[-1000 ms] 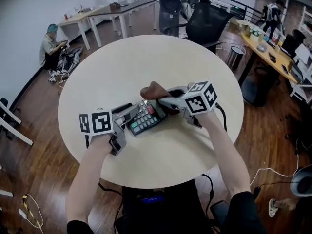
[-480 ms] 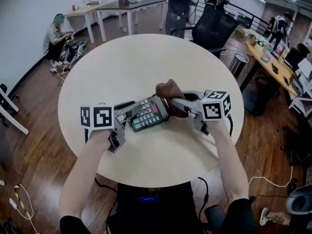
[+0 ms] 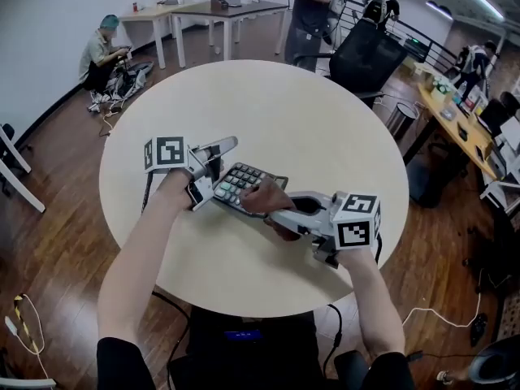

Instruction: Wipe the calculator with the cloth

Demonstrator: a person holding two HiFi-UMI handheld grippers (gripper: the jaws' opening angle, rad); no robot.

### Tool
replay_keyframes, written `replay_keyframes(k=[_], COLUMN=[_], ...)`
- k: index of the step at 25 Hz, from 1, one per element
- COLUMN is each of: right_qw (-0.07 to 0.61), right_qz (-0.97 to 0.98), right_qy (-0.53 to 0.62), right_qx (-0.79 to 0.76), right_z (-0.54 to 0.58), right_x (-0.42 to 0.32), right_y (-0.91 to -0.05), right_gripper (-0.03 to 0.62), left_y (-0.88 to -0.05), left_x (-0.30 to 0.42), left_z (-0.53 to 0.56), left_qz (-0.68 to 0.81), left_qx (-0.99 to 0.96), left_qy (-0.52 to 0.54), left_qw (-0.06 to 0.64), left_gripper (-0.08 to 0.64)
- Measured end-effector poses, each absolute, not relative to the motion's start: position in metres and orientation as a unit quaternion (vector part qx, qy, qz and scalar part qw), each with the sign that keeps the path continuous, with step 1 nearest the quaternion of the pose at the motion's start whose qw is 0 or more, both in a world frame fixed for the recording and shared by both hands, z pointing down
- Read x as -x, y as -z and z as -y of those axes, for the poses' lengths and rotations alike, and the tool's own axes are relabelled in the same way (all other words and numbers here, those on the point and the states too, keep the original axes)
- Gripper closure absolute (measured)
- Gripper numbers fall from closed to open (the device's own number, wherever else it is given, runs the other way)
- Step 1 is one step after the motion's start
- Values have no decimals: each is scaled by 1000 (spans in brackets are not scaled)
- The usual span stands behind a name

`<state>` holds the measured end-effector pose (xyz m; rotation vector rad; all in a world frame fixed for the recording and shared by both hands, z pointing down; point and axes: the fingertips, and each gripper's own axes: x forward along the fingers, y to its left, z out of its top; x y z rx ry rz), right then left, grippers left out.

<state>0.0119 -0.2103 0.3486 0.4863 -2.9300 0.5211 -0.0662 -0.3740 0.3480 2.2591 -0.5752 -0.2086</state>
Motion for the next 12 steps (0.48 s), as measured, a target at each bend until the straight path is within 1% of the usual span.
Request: replay_keyframes(k=[2,4,7,9,10,12], right_qw=[42,21,9,34,55,88], right_qz=[968,955,933,927,927,929], right_qy=[-156,-146,-160,-179,-187,-202], right_qx=[-194,-257,-323,-328,-321,-299], right_z=[224,257,312,335,340,335], right_x=[-26,-60,-97,-88,-76,-54], right_y=[-333,-323,-327,-340,-349,-361], right_gripper=[508,508,508,508,508,508], left_y=[-333,-316,-331,-352,-357,-361], left_x=[88,100,97,79,72,65], left_z=[362,331,294,276,273,276], left_qz=[223,204,209,208,213,223], left_qx=[-888,-885,-869,-862,-859,-861], left_qy=[111,131,108,70,57,41], left_qw=[388,398,436,457,462,455], left_gripper=[457,457,459,457,479,465])
